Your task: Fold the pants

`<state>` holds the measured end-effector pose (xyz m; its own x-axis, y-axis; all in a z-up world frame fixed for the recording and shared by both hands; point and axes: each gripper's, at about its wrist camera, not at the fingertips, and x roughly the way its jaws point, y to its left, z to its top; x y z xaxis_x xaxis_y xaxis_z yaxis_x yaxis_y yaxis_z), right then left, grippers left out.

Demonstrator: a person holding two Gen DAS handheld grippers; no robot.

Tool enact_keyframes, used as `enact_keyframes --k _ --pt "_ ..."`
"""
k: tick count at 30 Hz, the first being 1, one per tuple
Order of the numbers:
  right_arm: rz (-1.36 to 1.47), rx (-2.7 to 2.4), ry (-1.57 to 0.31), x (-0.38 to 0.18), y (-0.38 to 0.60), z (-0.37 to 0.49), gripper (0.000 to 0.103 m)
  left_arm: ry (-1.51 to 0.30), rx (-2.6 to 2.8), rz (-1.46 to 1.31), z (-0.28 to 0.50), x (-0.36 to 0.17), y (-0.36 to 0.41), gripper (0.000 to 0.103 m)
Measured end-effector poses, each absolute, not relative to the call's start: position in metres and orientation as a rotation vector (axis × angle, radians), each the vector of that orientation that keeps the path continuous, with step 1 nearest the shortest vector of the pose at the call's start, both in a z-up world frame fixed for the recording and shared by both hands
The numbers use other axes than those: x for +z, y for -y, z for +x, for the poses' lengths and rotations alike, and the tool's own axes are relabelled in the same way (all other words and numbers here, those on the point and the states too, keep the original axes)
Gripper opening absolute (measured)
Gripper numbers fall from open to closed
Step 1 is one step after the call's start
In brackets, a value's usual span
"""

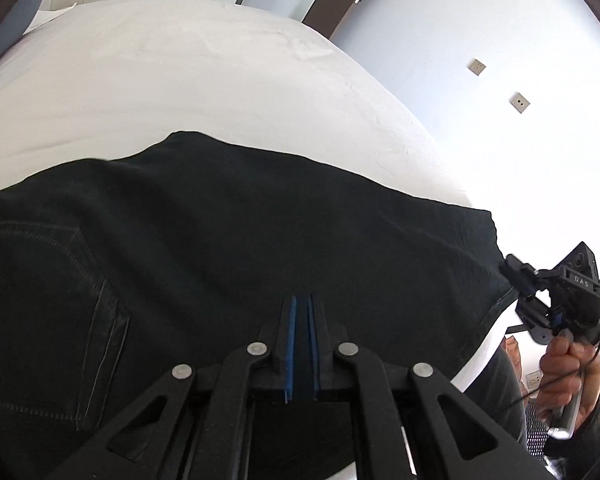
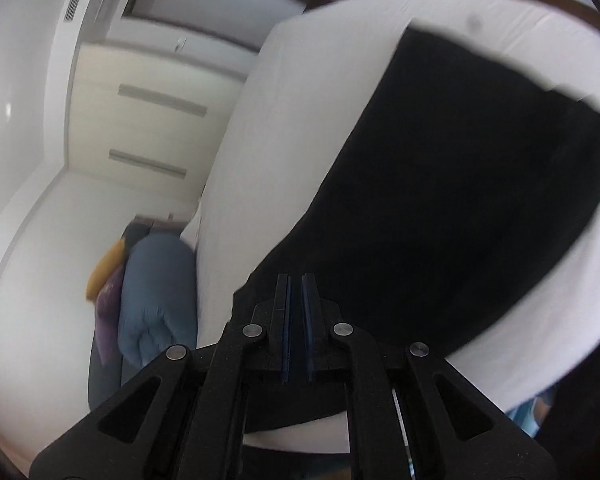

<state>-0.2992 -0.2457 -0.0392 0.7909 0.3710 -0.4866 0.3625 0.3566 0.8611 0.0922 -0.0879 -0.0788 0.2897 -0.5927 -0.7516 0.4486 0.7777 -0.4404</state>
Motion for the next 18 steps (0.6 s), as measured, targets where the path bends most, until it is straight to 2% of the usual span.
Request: enact_keyframes --k 2,4,6,10,12,18 --pt "1.234 0.086 -0.811 -0.061 0.211 -0.255 0.007 -1.120 -0.674 -0.133 0.111 -0.096 0.098 0.011" --pt "1.230 0.095 -0.918 -0.089 0.187 -0.222 0.006 -1.133 -0.669 -0.119 0.122 -0.108 0.098 0.005" --pt "1.191 0.038 -0.970 -0.106 0.184 -0.205 0.000 -1.123 -0.667 -0.153 0.126 -0.108 0.082 0.005" --pt "1.198 -0.034 -0.890 -0.118 0.224 -0.193 0.000 -1.088 -0.662 -0.203 0.127 -0.114 0.029 0.005" --pt "1.233 -0.106 -0.839 -0.116 0.249 -0.242 0.000 -1.074 -0.681 -0.280 0.128 -0.119 -0.005 0.005" --pt "1.249 -0.312 -0.703 -0.104 0.316 -0.286 0.000 -1.014 -0.604 -0.280 0.132 -0.118 -0.080 0.005"
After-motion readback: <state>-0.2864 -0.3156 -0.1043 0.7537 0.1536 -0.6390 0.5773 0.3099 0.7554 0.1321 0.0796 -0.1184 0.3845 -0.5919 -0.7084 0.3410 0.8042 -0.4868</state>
